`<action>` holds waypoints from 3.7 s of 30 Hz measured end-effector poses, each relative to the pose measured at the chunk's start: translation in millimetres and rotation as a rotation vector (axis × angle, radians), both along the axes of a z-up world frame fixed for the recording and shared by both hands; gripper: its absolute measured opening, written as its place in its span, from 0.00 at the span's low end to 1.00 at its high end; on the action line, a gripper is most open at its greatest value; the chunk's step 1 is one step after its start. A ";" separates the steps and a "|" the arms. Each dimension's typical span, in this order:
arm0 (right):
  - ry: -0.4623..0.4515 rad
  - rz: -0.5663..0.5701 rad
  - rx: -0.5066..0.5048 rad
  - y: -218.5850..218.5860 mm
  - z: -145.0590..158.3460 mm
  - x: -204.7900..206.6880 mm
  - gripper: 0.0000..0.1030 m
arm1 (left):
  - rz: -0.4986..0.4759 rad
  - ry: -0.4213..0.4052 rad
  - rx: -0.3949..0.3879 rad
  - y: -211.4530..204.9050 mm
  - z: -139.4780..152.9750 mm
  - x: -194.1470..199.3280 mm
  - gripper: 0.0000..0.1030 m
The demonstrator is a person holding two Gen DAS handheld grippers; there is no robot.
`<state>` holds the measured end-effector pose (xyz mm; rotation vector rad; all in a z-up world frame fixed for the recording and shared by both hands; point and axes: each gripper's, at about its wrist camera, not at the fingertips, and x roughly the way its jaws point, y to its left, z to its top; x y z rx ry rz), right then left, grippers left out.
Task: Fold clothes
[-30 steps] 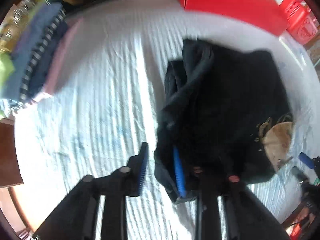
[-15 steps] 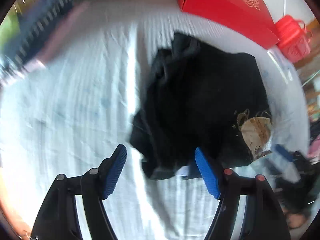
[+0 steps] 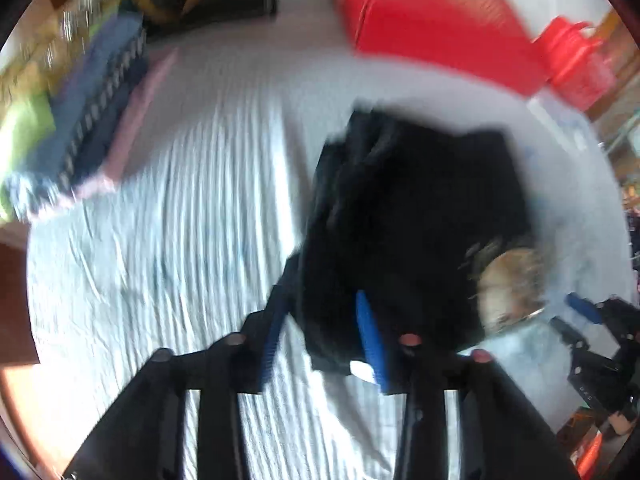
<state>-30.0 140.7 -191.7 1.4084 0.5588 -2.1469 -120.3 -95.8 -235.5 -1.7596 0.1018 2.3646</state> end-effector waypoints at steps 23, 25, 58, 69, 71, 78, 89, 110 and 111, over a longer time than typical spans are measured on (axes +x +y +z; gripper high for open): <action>-0.244 -0.344 -0.323 -29.9 -35.4 -203.5 0.03 | 0.081 -0.063 -0.014 8.2 -66.4 -119.2 0.30; -0.200 -0.357 -0.326 -23.7 -22.4 -191.2 0.21 | 0.080 -0.030 0.003 1.3 -53.6 -109.7 0.44; -0.195 -0.405 -0.357 26.5 -19.1 -56.0 0.70 | 0.083 0.054 -0.034 11.8 -72.3 -0.9 0.93; -0.178 -0.461 -0.384 0.8 -37.7 -108.3 0.57 | 0.083 -0.061 -0.031 26.5 -98.7 -25.4 0.48; -0.162 -0.447 -0.381 -6.8 -39.6 -115.1 0.58 | 0.050 -0.061 -0.045 36.9 -95.7 -24.4 0.41; -0.160 -0.374 -0.284 -38.6 -48.5 -118.3 0.30 | 0.019 -0.064 -0.052 41.7 -100.5 -35.6 0.34; -0.218 -0.361 -0.191 -50.2 -53.3 -131.7 0.29 | 0.017 -0.095 -0.068 44.4 -104.6 -59.6 0.22; 0.061 -0.229 -0.201 -46.7 14.6 -92.6 0.08 | 0.046 0.116 -0.039 41.9 -31.1 -80.5 0.16; 0.094 -0.208 -0.213 -45.1 29.1 -87.1 0.08 | 0.038 0.145 -0.040 41.5 -18.2 -75.7 0.16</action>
